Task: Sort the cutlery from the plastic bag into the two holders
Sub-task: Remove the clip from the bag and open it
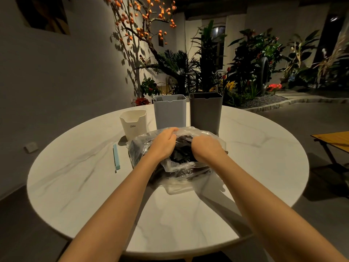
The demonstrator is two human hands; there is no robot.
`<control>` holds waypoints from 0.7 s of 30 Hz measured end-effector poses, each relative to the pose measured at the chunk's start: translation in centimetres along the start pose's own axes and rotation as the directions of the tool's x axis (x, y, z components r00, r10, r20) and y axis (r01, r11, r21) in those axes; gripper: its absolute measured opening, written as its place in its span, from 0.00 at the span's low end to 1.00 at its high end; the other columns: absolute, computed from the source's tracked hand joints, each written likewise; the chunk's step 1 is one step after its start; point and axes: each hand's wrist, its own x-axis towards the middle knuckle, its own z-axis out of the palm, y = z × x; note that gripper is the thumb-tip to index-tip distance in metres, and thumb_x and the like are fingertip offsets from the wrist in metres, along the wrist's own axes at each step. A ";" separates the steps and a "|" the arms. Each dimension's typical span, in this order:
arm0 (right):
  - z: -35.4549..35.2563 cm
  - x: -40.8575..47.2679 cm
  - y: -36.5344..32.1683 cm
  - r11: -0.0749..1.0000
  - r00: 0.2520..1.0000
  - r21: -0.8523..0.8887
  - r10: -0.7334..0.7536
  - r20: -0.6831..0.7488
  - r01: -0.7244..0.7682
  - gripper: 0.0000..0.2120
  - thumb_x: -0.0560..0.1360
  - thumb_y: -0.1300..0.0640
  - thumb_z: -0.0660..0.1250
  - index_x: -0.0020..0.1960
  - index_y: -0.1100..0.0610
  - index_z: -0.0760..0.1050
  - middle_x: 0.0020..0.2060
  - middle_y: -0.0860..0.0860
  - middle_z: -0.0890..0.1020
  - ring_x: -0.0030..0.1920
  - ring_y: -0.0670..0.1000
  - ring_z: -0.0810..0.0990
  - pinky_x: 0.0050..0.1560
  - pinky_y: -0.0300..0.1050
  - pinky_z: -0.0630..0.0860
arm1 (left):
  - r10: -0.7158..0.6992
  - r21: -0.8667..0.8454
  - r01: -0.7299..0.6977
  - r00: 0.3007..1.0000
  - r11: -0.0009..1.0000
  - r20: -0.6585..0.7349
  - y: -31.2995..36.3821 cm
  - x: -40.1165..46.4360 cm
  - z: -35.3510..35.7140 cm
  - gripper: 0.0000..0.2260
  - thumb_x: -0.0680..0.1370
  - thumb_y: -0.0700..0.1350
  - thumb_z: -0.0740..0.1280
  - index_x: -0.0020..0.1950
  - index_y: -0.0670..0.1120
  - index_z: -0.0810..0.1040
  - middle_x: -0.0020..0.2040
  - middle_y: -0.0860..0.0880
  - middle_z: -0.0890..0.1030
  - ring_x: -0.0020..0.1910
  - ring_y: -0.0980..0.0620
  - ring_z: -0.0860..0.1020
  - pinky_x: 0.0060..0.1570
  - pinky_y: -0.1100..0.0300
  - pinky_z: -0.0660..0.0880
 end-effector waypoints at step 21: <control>-2.1 -1.0 4.9 0.758 0.905 0.651 -0.297 0.304 0.031 0.15 0.82 0.49 0.57 0.44 0.58 0.74 0.30 0.50 0.72 0.25 0.44 0.66 0.24 0.32 0.64 | -0.120 -0.252 0.038 0.941 0.967 -0.315 -0.7 1.0 -0.9 0.14 0.83 0.40 0.54 0.58 0.42 0.79 0.58 0.46 0.79 0.54 0.54 0.73 0.56 0.62 0.68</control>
